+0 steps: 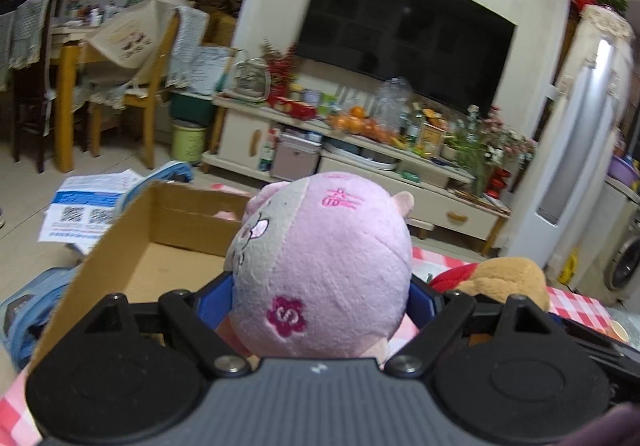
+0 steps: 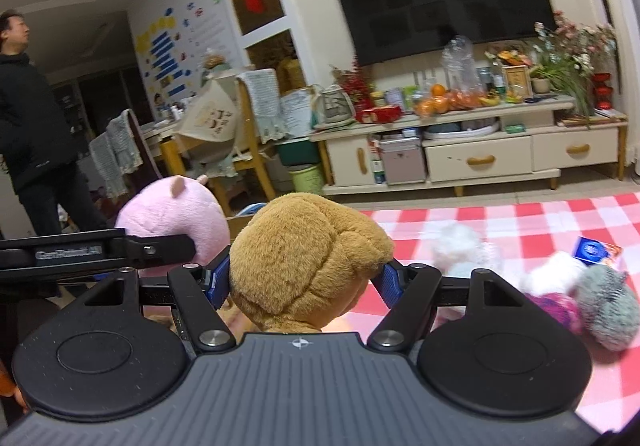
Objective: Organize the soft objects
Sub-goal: 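Carry the teddy bear and pink plush over to the cardboard box, then open both tools to drop the bear and pink plush into the box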
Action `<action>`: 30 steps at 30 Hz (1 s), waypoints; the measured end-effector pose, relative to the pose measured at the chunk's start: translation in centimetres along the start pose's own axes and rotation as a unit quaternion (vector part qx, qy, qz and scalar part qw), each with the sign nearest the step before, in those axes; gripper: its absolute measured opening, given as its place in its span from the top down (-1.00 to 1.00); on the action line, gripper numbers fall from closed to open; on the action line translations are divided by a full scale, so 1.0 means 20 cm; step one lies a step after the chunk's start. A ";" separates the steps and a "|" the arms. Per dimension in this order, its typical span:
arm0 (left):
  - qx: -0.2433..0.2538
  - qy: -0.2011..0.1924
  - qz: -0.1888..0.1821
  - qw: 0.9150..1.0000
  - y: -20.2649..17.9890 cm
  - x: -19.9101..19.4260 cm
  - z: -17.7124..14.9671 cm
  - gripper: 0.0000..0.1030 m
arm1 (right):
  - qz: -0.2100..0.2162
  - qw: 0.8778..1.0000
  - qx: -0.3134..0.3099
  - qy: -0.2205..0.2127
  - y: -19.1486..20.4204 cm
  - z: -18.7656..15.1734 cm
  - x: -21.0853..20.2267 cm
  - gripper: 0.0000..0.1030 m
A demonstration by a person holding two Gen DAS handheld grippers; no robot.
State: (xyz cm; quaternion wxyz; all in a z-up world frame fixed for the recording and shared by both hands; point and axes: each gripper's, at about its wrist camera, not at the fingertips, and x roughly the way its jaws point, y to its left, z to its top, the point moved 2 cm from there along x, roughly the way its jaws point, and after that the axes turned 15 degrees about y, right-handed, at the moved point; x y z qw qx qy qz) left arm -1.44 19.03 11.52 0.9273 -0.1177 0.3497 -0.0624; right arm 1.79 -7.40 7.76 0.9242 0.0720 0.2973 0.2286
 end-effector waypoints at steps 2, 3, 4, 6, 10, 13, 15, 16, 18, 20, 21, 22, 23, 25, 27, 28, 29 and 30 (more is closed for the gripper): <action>-0.012 0.002 0.011 1.000 0.05 0.00 0.01 -0.67 | 0.008 1.000 -0.012 0.002 0.04 0.01 0.02 -0.69; -0.017 0.003 0.015 1.000 0.06 0.01 0.01 -0.67 | 0.011 1.000 -0.018 0.002 0.05 0.02 0.03 -0.69; -0.023 0.004 0.020 1.000 0.08 0.01 0.00 -0.67 | 0.014 1.000 -0.026 0.003 0.07 0.03 0.05 -0.69; -0.034 0.007 0.028 0.999 0.12 0.01 0.01 -0.67 | 0.019 0.999 -0.039 0.005 0.09 0.04 0.07 -0.69; -0.062 0.012 0.042 0.997 0.19 0.02 0.03 -0.67 | 0.026 0.998 -0.058 0.012 0.13 0.05 0.12 -0.69; -0.079 0.013 0.050 0.996 0.24 0.01 0.04 -0.68 | 0.026 0.997 -0.071 0.019 0.15 0.04 0.15 -0.69; -0.089 0.013 0.055 0.994 0.26 0.01 0.04 -0.68 | 0.027 0.996 -0.078 0.025 0.15 0.04 0.17 -0.69; -0.093 0.014 0.057 0.994 0.27 0.02 0.04 -0.68 | 0.028 0.996 -0.081 0.028 0.15 0.03 0.18 -0.70; -0.098 0.018 0.060 0.993 0.29 0.02 0.04 -0.69 | 0.029 0.995 -0.088 0.035 0.16 0.03 0.19 -0.70; -0.104 0.022 0.063 0.992 0.30 0.03 0.04 -0.70 | 0.028 0.994 -0.097 0.040 0.17 0.02 0.20 -0.70; -0.105 0.025 0.064 0.992 0.31 0.03 0.04 -0.72 | 0.027 0.994 -0.101 0.043 0.18 0.02 0.21 -0.72; -0.106 0.028 0.065 0.992 0.31 0.04 0.04 -0.73 | 0.027 0.993 -0.105 0.046 0.19 0.03 0.21 -0.73; -0.106 0.032 0.067 0.992 0.32 0.04 0.04 -0.73 | 0.029 0.992 -0.109 0.049 0.20 0.04 0.22 -0.74; -0.107 0.040 0.075 0.991 0.32 0.06 0.05 -0.77 | 0.031 0.992 -0.113 0.055 0.20 0.04 0.21 -0.82; -0.107 0.045 0.079 0.990 0.32 0.06 0.04 -0.79 | 0.035 0.990 -0.118 0.063 0.21 0.04 0.21 -0.89; -0.108 0.047 0.082 0.990 0.33 0.07 0.04 -0.81 | 0.037 0.990 -0.119 0.064 0.21 0.04 0.21 -0.96; -0.107 0.049 0.087 0.989 0.33 0.07 0.04 -0.82 | 0.038 0.990 -0.119 0.064 0.21 0.04 0.20 -0.93; -0.106 0.050 0.092 0.989 0.32 0.07 0.04 -0.86 | 0.040 0.990 -0.119 0.066 0.21 0.03 0.20 -0.94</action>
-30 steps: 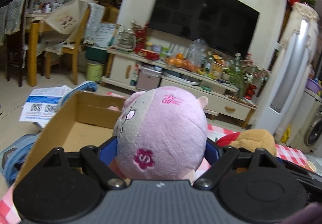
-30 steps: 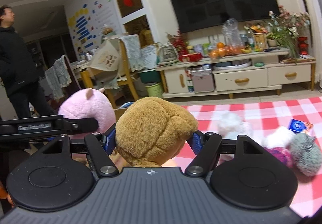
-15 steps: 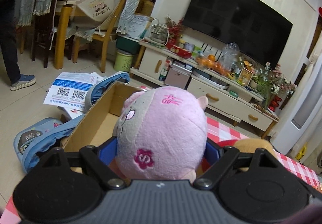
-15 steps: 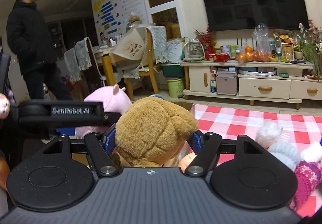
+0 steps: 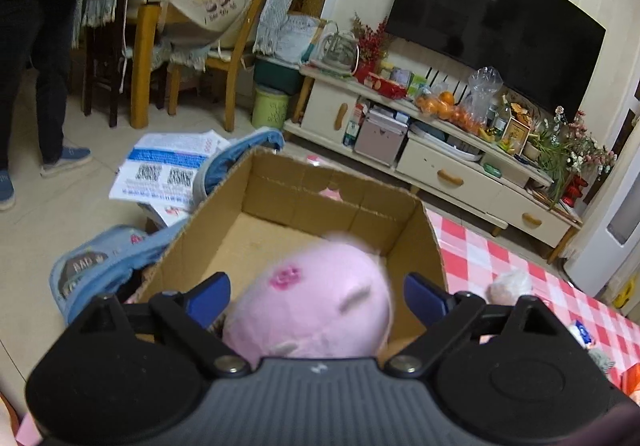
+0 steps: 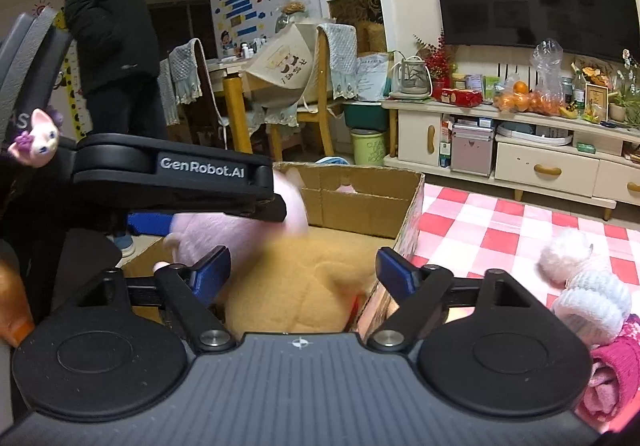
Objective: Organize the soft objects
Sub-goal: 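Open both tools to drop the bear and pink plush into the box, then move both tools back toward the remaining knit plushes on the table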
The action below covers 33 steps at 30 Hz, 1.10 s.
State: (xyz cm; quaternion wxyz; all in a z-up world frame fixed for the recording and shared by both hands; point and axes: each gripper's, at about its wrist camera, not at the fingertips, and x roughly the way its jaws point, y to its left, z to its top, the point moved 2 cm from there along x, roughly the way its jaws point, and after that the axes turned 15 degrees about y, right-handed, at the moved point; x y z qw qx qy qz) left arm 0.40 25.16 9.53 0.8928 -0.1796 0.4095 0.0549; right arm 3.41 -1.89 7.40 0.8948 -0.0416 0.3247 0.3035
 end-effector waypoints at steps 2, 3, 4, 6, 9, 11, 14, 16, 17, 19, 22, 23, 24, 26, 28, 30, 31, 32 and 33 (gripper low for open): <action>0.006 -0.008 0.010 1.000 -0.01 -0.01 0.00 -0.93 | 0.001 1.000 0.003 -0.001 -0.01 -0.01 -0.03 -0.94; 0.009 -0.013 0.014 1.000 -0.02 -0.02 0.00 -0.93 | 0.001 1.000 0.005 -0.001 -0.02 -0.02 -0.04 -0.94; 0.011 -0.017 0.017 1.000 -0.02 -0.02 0.00 -0.93 | 0.000 1.000 0.008 -0.002 -0.03 -0.02 -0.06 -0.94; 0.014 -0.026 0.019 0.999 -0.03 -0.04 0.00 -0.93 | -0.001 1.000 0.013 -0.006 -0.03 -0.04 -0.08 -0.94; 0.020 -0.032 0.019 0.999 -0.05 -0.04 0.00 -0.93 | -0.007 1.000 0.024 -0.013 -0.04 -0.04 -0.11 -0.94; 0.024 -0.034 0.018 0.999 -0.07 -0.04 0.00 -0.93 | -0.012 0.999 0.032 -0.016 -0.05 -0.05 -0.12 -0.94; 0.029 -0.035 0.017 0.999 -0.09 -0.04 0.00 -0.93 | -0.021 0.999 0.047 -0.016 -0.07 -0.08 -0.15 -0.94; 0.033 -0.034 0.017 0.999 -0.10 -0.04 -0.01 -0.94 | -0.027 0.998 0.053 -0.017 -0.09 -0.09 -0.17 -0.94; 0.035 -0.034 0.017 0.999 -0.10 -0.03 -0.01 -0.94 | -0.031 0.998 0.054 -0.018 -0.08 -0.10 -0.17 -0.95; 0.040 -0.032 0.017 0.999 -0.12 -0.03 -0.01 -0.94 | -0.036 0.997 0.058 -0.020 -0.08 -0.12 -0.19 -0.95; 0.048 -0.030 0.017 0.998 -0.15 -0.02 -0.02 -0.95 | -0.041 0.997 0.066 -0.022 -0.09 -0.15 -0.21 -0.95; 0.050 -0.030 0.016 0.998 -0.15 -0.02 -0.03 -0.95 | -0.043 0.997 0.068 -0.022 -0.08 -0.15 -0.21 -0.95; 0.053 -0.030 0.016 0.998 -0.17 -0.02 -0.04 -0.95 | -0.045 0.996 0.069 -0.023 -0.08 -0.15 -0.23 -0.95; 0.057 -0.030 0.015 0.998 -0.19 -0.02 -0.04 -0.97 | -0.049 0.996 0.073 -0.025 -0.08 -0.17 -0.24 -0.95; 0.060 -0.029 0.015 0.998 -0.20 -0.02 -0.05 -0.97 | -0.052 0.995 0.078 -0.027 -0.08 -0.18 -0.25 -0.95; 0.064 -0.028 0.014 0.997 -0.23 -0.02 -0.06 -0.97 | -0.055 0.995 0.081 -0.030 -0.08 -0.18 -0.26 -0.95; 0.067 -0.028 0.013 0.997 -0.24 -0.02 -0.06 -0.97 | -0.058 0.994 0.082 -0.031 -0.08 -0.19 -0.27 -0.95; 0.069 -0.028 0.012 0.997 -0.25 -0.02 -0.07 -0.97 | -0.061 0.994 0.083 -0.033 -0.08 -0.19 -0.27 -0.95; 0.072 -0.028 0.010 0.997 -0.26 -0.02 -0.07 -0.97 | -0.064 0.994 0.084 -0.034 -0.08 -0.19 -0.27 -0.95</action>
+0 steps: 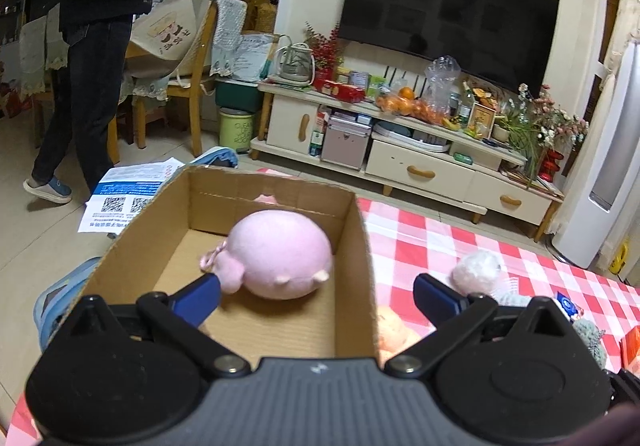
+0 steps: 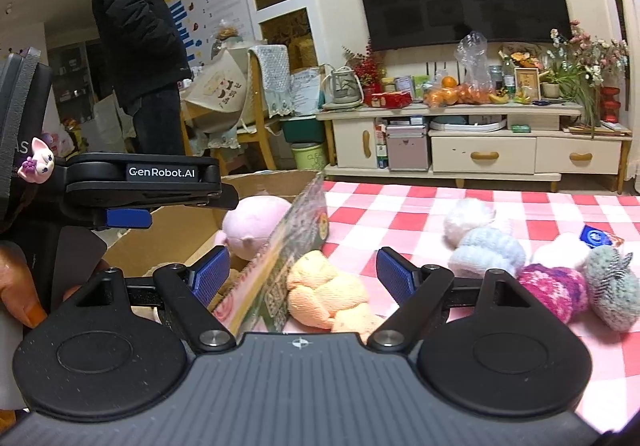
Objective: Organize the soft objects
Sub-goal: 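Move both tools back toward the remaining knit plushes on the table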
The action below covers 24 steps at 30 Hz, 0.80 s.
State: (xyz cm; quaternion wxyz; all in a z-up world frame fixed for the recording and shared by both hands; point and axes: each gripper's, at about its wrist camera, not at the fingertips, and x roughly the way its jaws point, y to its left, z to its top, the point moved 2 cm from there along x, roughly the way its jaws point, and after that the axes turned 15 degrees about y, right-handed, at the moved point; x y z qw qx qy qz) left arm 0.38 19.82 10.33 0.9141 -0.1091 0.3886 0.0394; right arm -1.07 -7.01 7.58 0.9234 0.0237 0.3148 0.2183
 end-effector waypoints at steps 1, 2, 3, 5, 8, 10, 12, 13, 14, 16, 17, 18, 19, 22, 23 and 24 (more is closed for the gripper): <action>0.003 -0.001 -0.002 1.000 -0.01 0.00 0.00 -0.97 | -0.003 1.000 0.002 -0.002 0.00 0.00 0.00 -0.95; 0.005 -0.003 -0.003 1.000 -0.02 0.00 0.00 -0.97 | -0.006 1.000 0.004 -0.003 0.01 0.00 0.00 -0.95; 0.007 -0.004 -0.004 1.000 -0.04 0.00 -0.01 -0.97 | -0.007 1.000 0.006 -0.004 0.01 0.00 -0.01 -0.95; 0.011 -0.005 -0.008 1.000 -0.06 0.00 -0.02 -0.97 | -0.010 1.000 0.011 -0.005 0.01 -0.01 0.00 -0.95; 0.016 -0.004 -0.012 1.000 -0.09 0.00 -0.02 -0.98 | -0.015 1.000 0.020 -0.008 0.01 -0.01 0.00 -0.96; 0.020 -0.002 -0.013 1.000 -0.12 0.00 -0.03 -0.98 | -0.017 0.999 0.026 -0.008 0.01 -0.02 0.00 -0.96; 0.025 -0.003 -0.014 1.000 -0.14 0.00 -0.04 -0.97 | -0.019 0.999 0.029 -0.009 0.01 -0.03 0.00 -0.96; 0.027 -0.002 -0.015 1.000 -0.15 0.01 -0.04 -0.98 | -0.020 0.999 0.029 -0.010 0.01 -0.03 -0.01 -0.96; 0.030 -0.002 -0.015 0.999 -0.17 0.01 -0.05 -0.97 | -0.022 0.999 0.030 -0.011 0.01 -0.04 -0.01 -0.96; 0.036 -0.001 -0.015 0.999 -0.19 0.02 -0.05 -0.97 | -0.024 0.999 0.033 -0.013 0.00 -0.04 -0.02 -0.96; 0.040 -0.001 -0.016 0.999 -0.21 0.02 -0.06 -0.98 | -0.024 0.999 0.035 -0.015 0.00 -0.04 -0.02 -0.96; 0.043 -0.001 -0.016 0.999 -0.22 0.02 -0.06 -0.98 | -0.025 0.999 0.037 -0.016 0.00 -0.05 -0.03 -0.96; 0.047 -0.001 -0.016 0.999 -0.24 0.02 -0.07 -0.98 | -0.026 0.999 0.039 -0.017 0.00 -0.05 -0.03 -0.96; 0.056 -0.002 -0.015 0.998 -0.27 0.02 -0.08 -0.98 | -0.029 0.998 0.045 -0.020 -0.01 -0.05 -0.04 -0.97; 0.058 -0.002 -0.015 0.998 -0.28 0.02 -0.09 -0.98 | -0.029 0.998 0.047 -0.022 -0.01 -0.06 -0.05 -0.97; 0.059 -0.002 -0.016 0.998 -0.28 0.02 -0.09 -0.98 | -0.030 0.998 0.048 -0.023 -0.01 -0.06 -0.05 -0.97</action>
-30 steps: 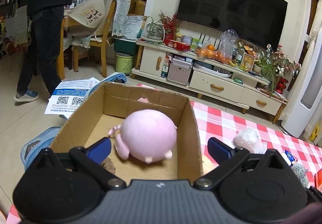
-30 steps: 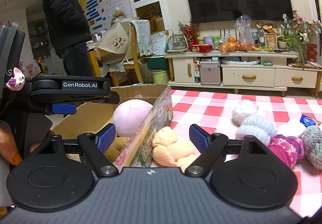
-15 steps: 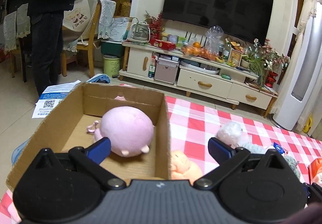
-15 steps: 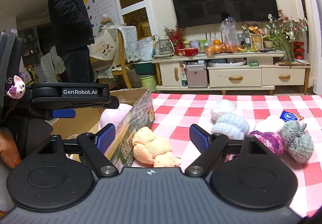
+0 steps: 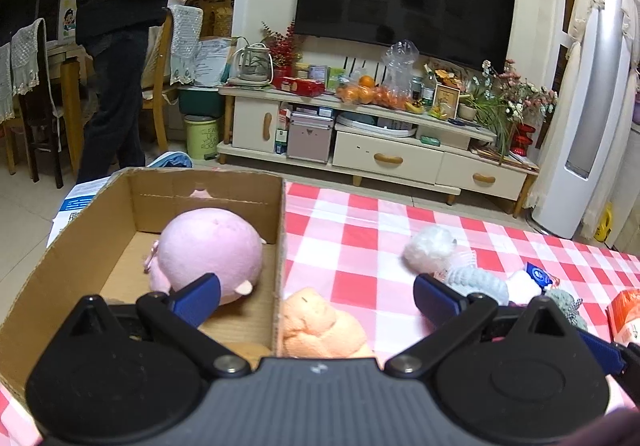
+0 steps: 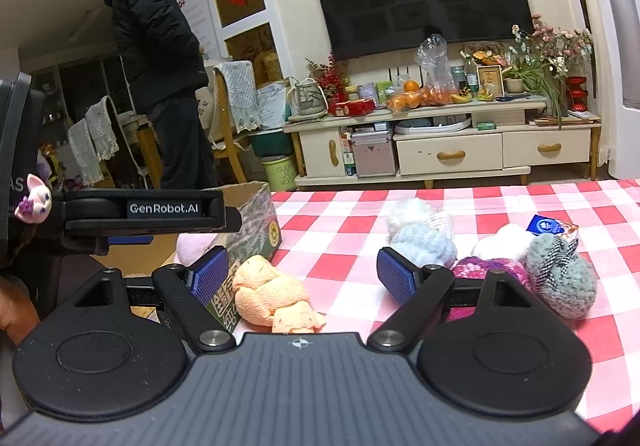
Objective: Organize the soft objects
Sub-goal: 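Move both tools back toward the remaining knit plushes on the table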
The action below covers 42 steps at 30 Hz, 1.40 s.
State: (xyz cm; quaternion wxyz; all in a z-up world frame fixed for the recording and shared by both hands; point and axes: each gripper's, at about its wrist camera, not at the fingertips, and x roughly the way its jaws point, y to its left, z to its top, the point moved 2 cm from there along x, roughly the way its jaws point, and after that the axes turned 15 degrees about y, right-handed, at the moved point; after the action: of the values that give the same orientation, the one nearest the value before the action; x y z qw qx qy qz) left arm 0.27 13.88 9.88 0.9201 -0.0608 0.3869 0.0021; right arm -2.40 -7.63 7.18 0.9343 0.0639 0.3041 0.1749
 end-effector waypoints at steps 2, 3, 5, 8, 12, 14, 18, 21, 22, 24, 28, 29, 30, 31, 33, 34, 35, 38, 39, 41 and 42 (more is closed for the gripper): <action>0.003 0.001 -0.002 1.000 -0.01 0.00 0.00 -0.98 | -0.001 1.000 0.003 -0.003 0.00 0.00 -0.01 -0.97; 0.004 0.001 -0.002 1.000 -0.02 0.00 -0.01 -0.98 | -0.002 1.000 0.004 -0.004 0.00 0.00 -0.01 -0.97; 0.007 0.001 -0.002 1.000 -0.04 0.00 -0.01 -0.98 | -0.003 1.000 0.008 -0.007 -0.01 -0.01 -0.01 -0.97; 0.013 0.003 -0.003 1.000 -0.07 0.01 -0.02 -0.98 | -0.004 1.000 0.012 -0.009 -0.02 -0.02 -0.02 -0.97; 0.012 0.001 -0.007 1.000 -0.10 0.01 -0.02 -0.98 | -0.006 1.000 0.015 -0.012 -0.04 -0.02 -0.03 -0.97; 0.011 -0.001 -0.009 1.000 -0.11 0.01 -0.02 -0.98 | -0.006 1.000 0.016 -0.014 -0.05 -0.03 -0.04 -0.97; 0.013 -0.008 -0.009 1.000 -0.13 0.01 -0.02 -0.98 | -0.009 1.000 0.020 -0.014 -0.07 -0.03 -0.05 -0.97; 0.011 -0.010 -0.011 1.000 -0.14 0.01 -0.03 -0.98 | -0.011 1.000 0.024 -0.012 -0.08 -0.04 -0.05 -0.97; 0.010 -0.011 -0.011 1.000 -0.14 0.01 -0.03 -0.98 | -0.011 1.000 0.024 -0.012 -0.09 -0.04 -0.05 -0.97; 0.010 -0.012 -0.010 1.000 -0.15 0.01 -0.03 -0.98 | -0.012 1.000 0.026 -0.011 -0.10 -0.04 -0.06 -0.98; 0.013 -0.012 -0.009 1.000 -0.17 0.02 -0.03 -0.98 | -0.015 0.999 0.032 -0.011 -0.12 -0.04 -0.07 -0.98; 0.014 -0.011 -0.009 1.000 -0.18 0.02 -0.03 -0.98 | -0.017 0.999 0.033 -0.010 -0.12 -0.05 -0.07 -0.98; 0.015 -0.011 -0.009 1.000 -0.19 0.02 -0.03 -0.98 | -0.018 0.999 0.035 -0.011 -0.13 -0.05 -0.07 -0.98; 0.016 -0.011 -0.009 1.000 -0.19 0.02 -0.03 -0.98 | -0.020 0.999 0.036 -0.011 -0.13 -0.05 -0.07 -0.98; 0.018 -0.010 -0.008 1.000 -0.20 0.02 -0.03 -0.98 | -0.023 0.999 0.040 -0.012 -0.15 -0.04 -0.07 -0.98; 0.019 -0.010 -0.008 1.000 -0.21 0.03 -0.03 -0.98 | -0.025 0.999 0.043 -0.013 -0.16 -0.04 -0.08 -0.98; 0.020 -0.010 -0.007 1.000 -0.21 0.03 -0.03 -0.98 | -0.028 0.998 0.046 -0.015 -0.18 -0.04 -0.09 -0.98; 0.022 -0.008 -0.006 1.000 -0.22 0.03 -0.03 -0.98 | -0.036 0.997 0.060 -0.019 -0.23 -0.03 -0.09 -0.98; 0.023 -0.007 -0.006 1.000 -0.23 0.04 -0.03 -0.98 | -0.039 0.997 0.066 -0.020 -0.25 -0.03 -0.10 -0.98; 0.027 -0.006 -0.005 1.000 -0.24 0.04 -0.04 -0.98 | -0.046 0.996 0.077 -0.023 -0.30 -0.03 -0.11 -0.98; 0.028 -0.005 -0.005 1.000 -0.24 0.04 -0.04 -0.98 | -0.050 0.995 0.082 -0.025 -0.32 -0.02 -0.11 -0.98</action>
State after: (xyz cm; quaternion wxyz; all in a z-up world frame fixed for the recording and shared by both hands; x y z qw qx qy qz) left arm 0.59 8.92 9.23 0.9234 -0.0367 0.3819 -0.0133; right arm -2.53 -14.35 6.60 0.9407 0.1294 0.2972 0.1005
